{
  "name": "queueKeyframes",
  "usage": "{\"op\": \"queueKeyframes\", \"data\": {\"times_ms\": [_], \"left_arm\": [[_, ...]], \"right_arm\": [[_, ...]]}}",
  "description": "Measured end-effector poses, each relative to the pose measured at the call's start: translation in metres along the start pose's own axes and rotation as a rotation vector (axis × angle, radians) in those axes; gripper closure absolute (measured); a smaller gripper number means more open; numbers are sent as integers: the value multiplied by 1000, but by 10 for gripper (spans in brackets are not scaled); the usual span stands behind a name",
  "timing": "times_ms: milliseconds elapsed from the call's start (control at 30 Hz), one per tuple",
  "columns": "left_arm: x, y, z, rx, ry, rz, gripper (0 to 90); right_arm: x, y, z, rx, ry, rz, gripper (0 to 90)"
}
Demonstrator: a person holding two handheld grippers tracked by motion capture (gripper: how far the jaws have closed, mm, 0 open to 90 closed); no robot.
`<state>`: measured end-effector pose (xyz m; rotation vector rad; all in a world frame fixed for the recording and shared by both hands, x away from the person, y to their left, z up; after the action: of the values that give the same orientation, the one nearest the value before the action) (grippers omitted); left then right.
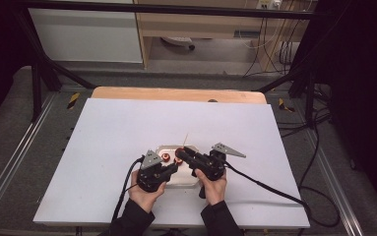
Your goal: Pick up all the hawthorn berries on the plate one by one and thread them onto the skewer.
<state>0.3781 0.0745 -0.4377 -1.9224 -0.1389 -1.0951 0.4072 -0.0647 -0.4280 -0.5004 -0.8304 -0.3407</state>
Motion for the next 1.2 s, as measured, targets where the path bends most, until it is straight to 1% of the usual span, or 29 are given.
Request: {"op": "queueKeyframes", "data": {"times_ms": [133,200,333,400,433,467,533,567,600,667,700,833,900,933,967,1033,1100,1200], "left_arm": [[0,2,1,0,2,3,882],[0,2,2,0,1,1,882],[-1,3,1,-5,8,10,881],[-1,2,1,-11,18,2,881],[-1,1,2,-3,23,6,881],[-1,0,3,-1,29,9,881],[-3,-2,6,2,38,11,881],[-5,-4,9,9,49,16,881],[-6,-6,11,14,59,22,880],[-9,-9,16,22,74,28,880],[-12,-12,20,26,87,42,880],[-21,-19,30,36,108,75,879],[-26,-23,35,39,114,88,879],[-28,-25,36,41,114,92,879],[-31,-27,38,40,120,99,879],[-36,-31,41,44,134,111,879],[-41,-35,44,45,146,119,879],[-49,-42,49,49,159,132,879]], "right_arm": [[-6,2,0,-8,-11,12,619],[-7,3,0,-6,-8,18,619],[-11,3,1,-15,-12,28,618],[-11,2,2,-16,-13,31,613],[-10,1,2,-16,-22,32,600],[-9,0,3,-17,-24,28,567],[-5,-5,4,-30,-52,29,506],[-4,-7,4,-38,-59,33,478],[-2,-10,3,-53,-82,41,445],[0,-14,2,-73,-103,63,384],[1,-16,1,-82,-120,78,346],[2,-20,-5,-131,-176,165,229],[1,-22,-8,-151,-192,208,180],[0,-22,-10,-160,-199,240,160],[0,-22,-11,-166,-204,254,146],[-1,-23,-15,-186,-225,298,117],[-2,-24,-17,-201,-235,335,107],[-2,-24,-20,-215,-237,387,99]]}}
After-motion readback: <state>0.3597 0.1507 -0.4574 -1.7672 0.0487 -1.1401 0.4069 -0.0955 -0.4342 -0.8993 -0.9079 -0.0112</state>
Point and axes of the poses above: each handheld gripper's, and its own axes: y roughly forward along the jaws, x roughly out of its top, z roughly to its left, the point moved 5 cm from there along y, roughly forward along the jaws, and after that the axes turned 11 degrees about z, right-handed, at the moved point
